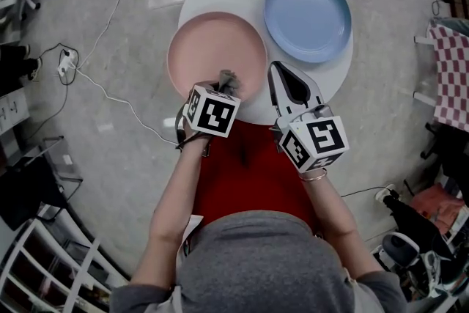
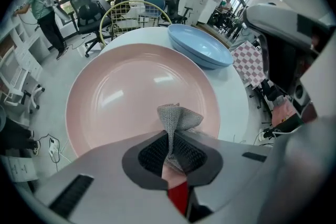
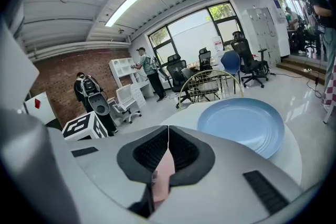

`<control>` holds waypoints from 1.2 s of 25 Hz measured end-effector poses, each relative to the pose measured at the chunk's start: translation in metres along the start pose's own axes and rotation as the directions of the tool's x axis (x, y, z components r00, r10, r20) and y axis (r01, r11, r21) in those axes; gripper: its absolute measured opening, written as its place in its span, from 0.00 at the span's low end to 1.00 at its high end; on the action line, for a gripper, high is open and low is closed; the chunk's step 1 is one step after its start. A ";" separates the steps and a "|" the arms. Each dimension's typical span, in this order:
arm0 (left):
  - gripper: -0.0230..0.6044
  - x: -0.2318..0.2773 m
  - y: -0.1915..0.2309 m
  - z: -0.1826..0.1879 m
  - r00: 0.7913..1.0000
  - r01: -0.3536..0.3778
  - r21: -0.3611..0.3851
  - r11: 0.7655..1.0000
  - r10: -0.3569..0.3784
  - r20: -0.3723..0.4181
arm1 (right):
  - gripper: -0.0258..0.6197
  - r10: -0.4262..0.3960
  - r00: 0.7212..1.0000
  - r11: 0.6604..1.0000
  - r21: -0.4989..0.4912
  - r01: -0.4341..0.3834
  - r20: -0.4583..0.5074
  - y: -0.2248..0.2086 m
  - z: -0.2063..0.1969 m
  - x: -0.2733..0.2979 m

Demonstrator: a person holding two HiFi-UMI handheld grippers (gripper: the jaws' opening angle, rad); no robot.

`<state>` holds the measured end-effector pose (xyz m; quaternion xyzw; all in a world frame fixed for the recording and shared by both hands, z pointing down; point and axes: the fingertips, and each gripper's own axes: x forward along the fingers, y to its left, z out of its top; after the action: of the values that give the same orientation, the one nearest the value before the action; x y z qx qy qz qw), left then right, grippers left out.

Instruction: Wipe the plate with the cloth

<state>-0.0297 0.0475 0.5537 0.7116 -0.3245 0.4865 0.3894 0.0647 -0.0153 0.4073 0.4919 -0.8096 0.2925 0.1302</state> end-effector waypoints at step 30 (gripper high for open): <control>0.10 -0.047 0.109 -0.008 0.976 -0.120 -0.196 0.973 0.151 0.154 | 0.09 0.078 0.994 0.993 -0.085 -0.085 -0.077 0.054 -0.005 0.041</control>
<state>-0.1395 0.0055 0.5374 0.6867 -0.4479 0.4181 0.3911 -0.0024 -0.0229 0.4131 0.4411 -0.8357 0.2798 0.1694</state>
